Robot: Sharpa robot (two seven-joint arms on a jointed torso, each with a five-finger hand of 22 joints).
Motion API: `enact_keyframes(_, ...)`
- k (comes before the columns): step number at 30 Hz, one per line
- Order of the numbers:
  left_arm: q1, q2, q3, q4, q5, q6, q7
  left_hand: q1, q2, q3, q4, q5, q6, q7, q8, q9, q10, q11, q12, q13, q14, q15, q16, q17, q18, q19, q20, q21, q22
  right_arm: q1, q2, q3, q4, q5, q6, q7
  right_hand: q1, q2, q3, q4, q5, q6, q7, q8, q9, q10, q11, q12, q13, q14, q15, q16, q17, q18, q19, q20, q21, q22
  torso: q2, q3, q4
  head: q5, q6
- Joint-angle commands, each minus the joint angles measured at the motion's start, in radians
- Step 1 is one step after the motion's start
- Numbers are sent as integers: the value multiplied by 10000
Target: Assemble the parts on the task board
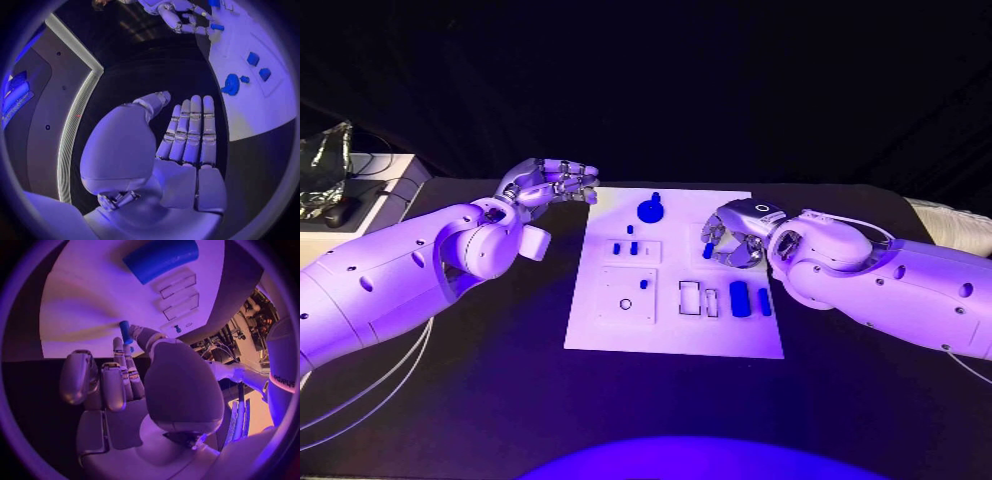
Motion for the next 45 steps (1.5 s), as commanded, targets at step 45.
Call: enact_keyframes(45,0,-33,9,-1,99,219,39,79,24,-48,16,13,-19,-23,81,-19,-68,-1,13,9,17,52,-74,37,31,108,-3,-48,-33,-239,130,-56,109,-135,-1797,-240,280,910,1226,-372,-407,1152,-157,900,558,1401,-309,31,175,413,-277,185,30,-318,407,-244,941,1299,-15,5,-3,24,-13)
